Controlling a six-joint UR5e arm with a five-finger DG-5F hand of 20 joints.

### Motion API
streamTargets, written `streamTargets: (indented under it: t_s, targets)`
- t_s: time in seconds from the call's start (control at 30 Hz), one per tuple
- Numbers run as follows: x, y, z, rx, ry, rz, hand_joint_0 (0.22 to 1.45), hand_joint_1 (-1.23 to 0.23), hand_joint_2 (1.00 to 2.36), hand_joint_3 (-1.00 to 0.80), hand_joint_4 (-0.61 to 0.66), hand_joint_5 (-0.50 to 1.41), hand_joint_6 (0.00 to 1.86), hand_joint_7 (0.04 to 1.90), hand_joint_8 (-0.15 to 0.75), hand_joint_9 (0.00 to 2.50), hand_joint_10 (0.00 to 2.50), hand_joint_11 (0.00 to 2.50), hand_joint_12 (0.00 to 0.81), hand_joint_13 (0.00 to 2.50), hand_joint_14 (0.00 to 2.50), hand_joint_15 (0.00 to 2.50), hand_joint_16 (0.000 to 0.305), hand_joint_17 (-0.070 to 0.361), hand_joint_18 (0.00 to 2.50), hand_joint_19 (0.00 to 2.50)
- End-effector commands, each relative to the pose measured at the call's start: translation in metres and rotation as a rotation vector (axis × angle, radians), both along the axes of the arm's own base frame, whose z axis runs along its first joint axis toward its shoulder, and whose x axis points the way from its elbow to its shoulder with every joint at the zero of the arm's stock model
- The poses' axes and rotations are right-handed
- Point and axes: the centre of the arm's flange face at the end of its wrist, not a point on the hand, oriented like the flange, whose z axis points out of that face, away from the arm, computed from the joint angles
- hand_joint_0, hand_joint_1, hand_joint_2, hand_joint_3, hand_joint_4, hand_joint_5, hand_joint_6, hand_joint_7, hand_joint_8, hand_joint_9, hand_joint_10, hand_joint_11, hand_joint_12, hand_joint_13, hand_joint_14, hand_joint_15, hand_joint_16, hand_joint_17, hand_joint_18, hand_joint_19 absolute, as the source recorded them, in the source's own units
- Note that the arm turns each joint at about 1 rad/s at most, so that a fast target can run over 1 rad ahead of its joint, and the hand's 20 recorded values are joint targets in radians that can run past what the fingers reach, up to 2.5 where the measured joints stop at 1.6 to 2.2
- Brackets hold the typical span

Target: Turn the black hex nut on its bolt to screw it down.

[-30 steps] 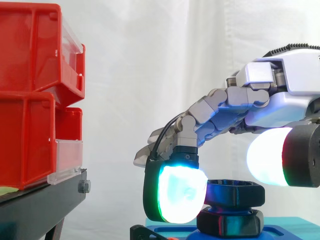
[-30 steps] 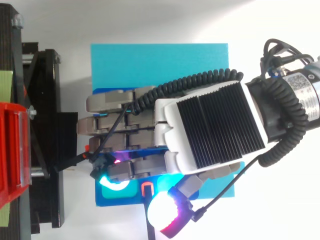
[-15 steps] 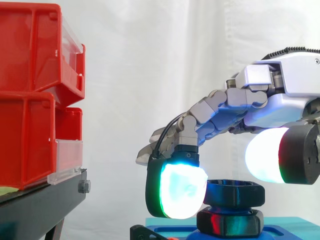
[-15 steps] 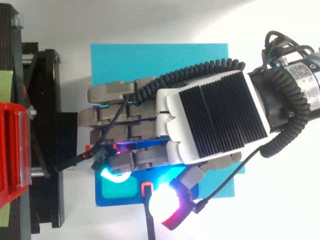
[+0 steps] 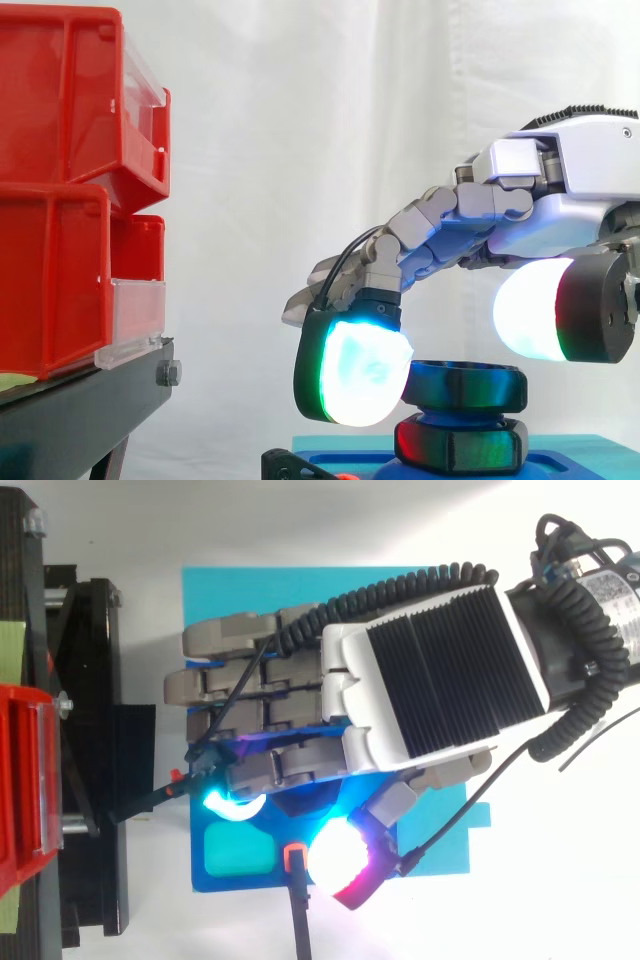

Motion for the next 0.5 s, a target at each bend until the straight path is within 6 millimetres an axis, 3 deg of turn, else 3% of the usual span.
streamTargets:
  t_s: [0.0, 0.47]
  targets:
    - [-0.002, -0.007, 0.000, -0.002, -0.001, 0.004, 0.52, -0.42, 1.00, -0.50, 0.25, -0.21, 0.72, 0.70, 0.256, 0.49, 0.01, 0.32, 0.163, 0.35, 0.00, 0.00, 0.018, 0.040, 0.10, 0.09]
    - [-0.006, -0.031, 0.001, -0.010, -0.017, 0.014, 0.52, -0.42, 1.00, -0.50, 0.25, -0.21, 0.72, 0.70, 0.257, 0.49, 0.01, 0.31, 0.163, 0.35, 0.00, 0.00, 0.018, 0.040, 0.10, 0.09]
